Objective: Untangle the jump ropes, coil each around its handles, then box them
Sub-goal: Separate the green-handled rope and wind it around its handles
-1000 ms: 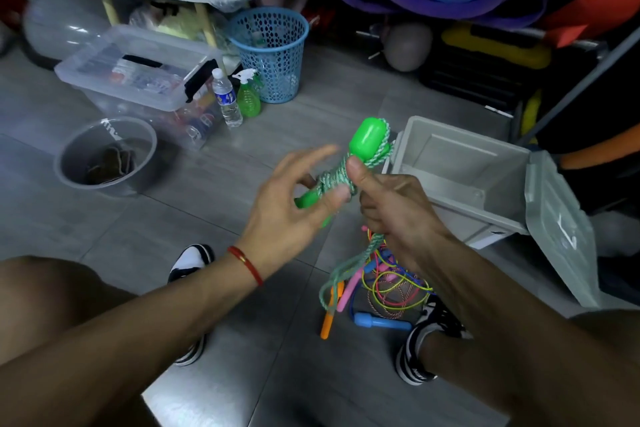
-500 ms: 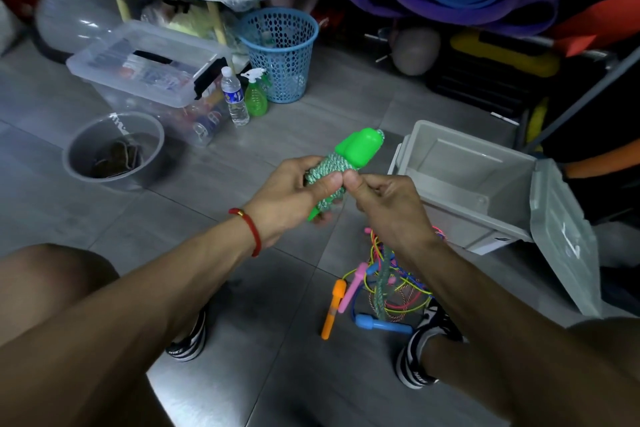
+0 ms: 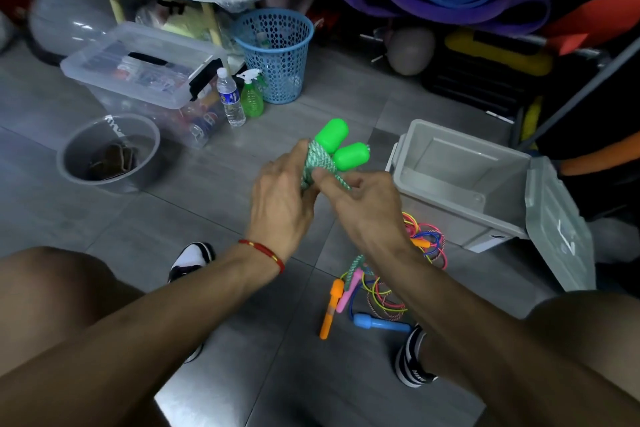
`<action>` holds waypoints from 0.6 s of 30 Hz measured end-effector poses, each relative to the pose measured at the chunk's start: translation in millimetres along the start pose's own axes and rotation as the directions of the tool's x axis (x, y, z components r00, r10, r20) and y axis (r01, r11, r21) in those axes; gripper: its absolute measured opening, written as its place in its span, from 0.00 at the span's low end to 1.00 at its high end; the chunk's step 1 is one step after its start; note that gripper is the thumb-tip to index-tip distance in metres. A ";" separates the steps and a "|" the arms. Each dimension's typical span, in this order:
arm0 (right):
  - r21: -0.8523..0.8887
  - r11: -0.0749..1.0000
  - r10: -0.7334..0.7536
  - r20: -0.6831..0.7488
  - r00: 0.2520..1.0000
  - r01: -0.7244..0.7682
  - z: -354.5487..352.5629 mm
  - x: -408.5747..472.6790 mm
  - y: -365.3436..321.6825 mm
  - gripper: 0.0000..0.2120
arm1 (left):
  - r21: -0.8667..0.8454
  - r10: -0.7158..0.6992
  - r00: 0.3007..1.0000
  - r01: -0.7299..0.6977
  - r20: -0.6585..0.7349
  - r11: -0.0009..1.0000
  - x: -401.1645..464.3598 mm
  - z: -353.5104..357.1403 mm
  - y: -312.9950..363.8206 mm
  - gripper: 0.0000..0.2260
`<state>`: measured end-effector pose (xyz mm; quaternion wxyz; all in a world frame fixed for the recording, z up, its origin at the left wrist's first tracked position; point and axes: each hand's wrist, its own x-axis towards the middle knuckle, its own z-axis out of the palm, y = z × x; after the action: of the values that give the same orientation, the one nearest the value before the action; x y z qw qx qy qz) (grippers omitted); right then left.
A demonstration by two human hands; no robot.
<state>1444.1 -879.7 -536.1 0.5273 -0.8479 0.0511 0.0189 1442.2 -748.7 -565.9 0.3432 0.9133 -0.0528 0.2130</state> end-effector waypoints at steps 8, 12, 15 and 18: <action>0.195 0.981 -0.012 0.038 0.999 0.004 -20.6 15.5 2.5 0.26 | -0.344 0.074 0.992 -0.035 0.104 0.938 -11.1 -8.4 12.7 0.31; 0.249 0.968 -0.106 0.244 0.964 0.043 -28.0 16.0 -0.5 0.12 | -0.646 -0.172 0.888 0.432 0.426 0.630 4.9 -26.3 1.6 0.35; 0.228 0.973 -0.116 0.344 0.932 0.037 -27.0 16.6 1.5 0.12 | -0.610 -0.049 0.698 0.656 0.715 0.445 6.7 -32.2 -7.4 0.24; 0.185 0.981 -0.116 0.340 0.933 0.055 -24.9 16.7 4.7 0.14 | -0.638 -0.082 0.747 0.614 0.659 0.465 5.9 -28.0 -8.0 0.17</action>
<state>1459.7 -905.2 -530.6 0.5998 -0.7835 -0.0789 0.1416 1439.6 -724.1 -549.3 0.7377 0.6479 -0.0434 -0.1849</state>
